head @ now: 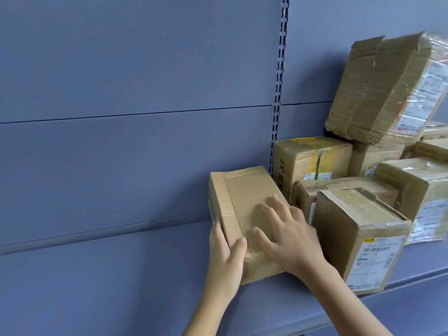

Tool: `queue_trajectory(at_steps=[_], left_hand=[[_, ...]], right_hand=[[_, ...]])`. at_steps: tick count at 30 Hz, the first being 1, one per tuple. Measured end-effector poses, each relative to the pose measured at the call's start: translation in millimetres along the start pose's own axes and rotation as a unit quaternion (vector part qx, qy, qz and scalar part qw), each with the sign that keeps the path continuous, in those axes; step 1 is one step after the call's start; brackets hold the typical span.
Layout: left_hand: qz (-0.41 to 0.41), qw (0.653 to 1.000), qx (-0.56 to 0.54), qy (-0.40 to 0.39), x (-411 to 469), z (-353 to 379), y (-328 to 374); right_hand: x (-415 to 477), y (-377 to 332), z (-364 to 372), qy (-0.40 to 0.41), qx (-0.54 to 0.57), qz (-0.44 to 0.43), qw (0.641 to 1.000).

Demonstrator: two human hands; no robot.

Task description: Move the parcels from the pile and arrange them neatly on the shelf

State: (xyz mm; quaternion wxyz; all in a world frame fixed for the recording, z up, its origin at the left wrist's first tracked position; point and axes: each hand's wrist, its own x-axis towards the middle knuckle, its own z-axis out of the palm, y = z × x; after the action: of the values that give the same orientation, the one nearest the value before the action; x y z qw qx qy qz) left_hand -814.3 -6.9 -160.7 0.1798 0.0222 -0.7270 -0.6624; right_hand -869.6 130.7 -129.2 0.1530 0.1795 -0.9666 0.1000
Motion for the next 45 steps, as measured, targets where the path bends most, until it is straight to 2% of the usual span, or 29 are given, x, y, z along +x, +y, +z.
queue_trajectory(at_steps=[7,10,13,16,19,22,24,27,28,31,37,39,41,43,45], left_hand=[[0.009,0.999,-0.036,-0.008,-4.0,0.2,-4.1],[-0.06,0.991,-0.118,-0.034,-7.3,-9.9,-13.5],[-0.191,0.949,-0.251,-0.01,-6.0,-25.0,-26.1],[-0.213,0.945,-0.247,-0.007,-3.7,-34.0,-32.9],[-0.156,0.965,-0.211,0.006,-5.7,-33.6,-26.0],[-0.041,0.981,-0.167,0.093,-12.5,-38.7,-2.9],[0.05,0.985,-0.107,0.125,-20.4,-46.2,13.9],[0.141,0.978,-0.005,0.151,-35.7,-56.1,33.5],[0.171,0.971,0.037,0.162,-40.1,-58.1,37.7],[0.234,0.947,0.129,0.178,-49.1,-61.1,36.6],[0.22,0.943,0.18,0.172,-66.2,-57.1,9.9],[0.215,0.95,0.172,0.149,-68.2,-57.1,9.2],[0.219,0.948,0.188,0.133,-67.4,-59.0,10.8],[0.24,0.94,0.206,0.126,-64.1,-59.7,12.7],[0.255,0.936,0.208,0.121,-61.7,-56.9,12.1]], right_hand=[[-3.1,3.1,0.0,0.006,0.009,-0.009,1.0],[-2.6,5.4,1.2,0.017,0.019,-0.017,1.0],[-9.5,9.3,2.8,0.036,0.039,-0.032,0.998],[-26.3,9.4,2.0,0.098,0.088,-0.044,0.99],[-38.5,6.3,1.1,0.13,0.247,-0.03,0.96],[-38.9,-3.9,-6.0,0.068,0.425,0.003,0.902],[-35.8,-17.0,-17.3,0.011,0.525,-0.01,0.851],[-32.9,-38.0,-24.5,-0.067,0.657,-0.088,0.745],[-31.4,-43.7,-23.6,-0.069,0.671,-0.09,0.733],[-24.2,-52.4,-10.4,-0.053,0.683,-0.061,0.726],[-26.9,-51.6,27.7,-0.102,0.726,-0.005,0.68],[-25.8,-49.5,28.5,-0.084,0.715,-0.007,0.694],[-23.5,-48.0,24.3,-0.043,0.688,-0.003,0.724],[-24.5,-49.0,16.0,0.009,0.622,-0.007,0.783],[-29.1,-53.2,9.7,0.009,0.53,-0.05,0.847]])
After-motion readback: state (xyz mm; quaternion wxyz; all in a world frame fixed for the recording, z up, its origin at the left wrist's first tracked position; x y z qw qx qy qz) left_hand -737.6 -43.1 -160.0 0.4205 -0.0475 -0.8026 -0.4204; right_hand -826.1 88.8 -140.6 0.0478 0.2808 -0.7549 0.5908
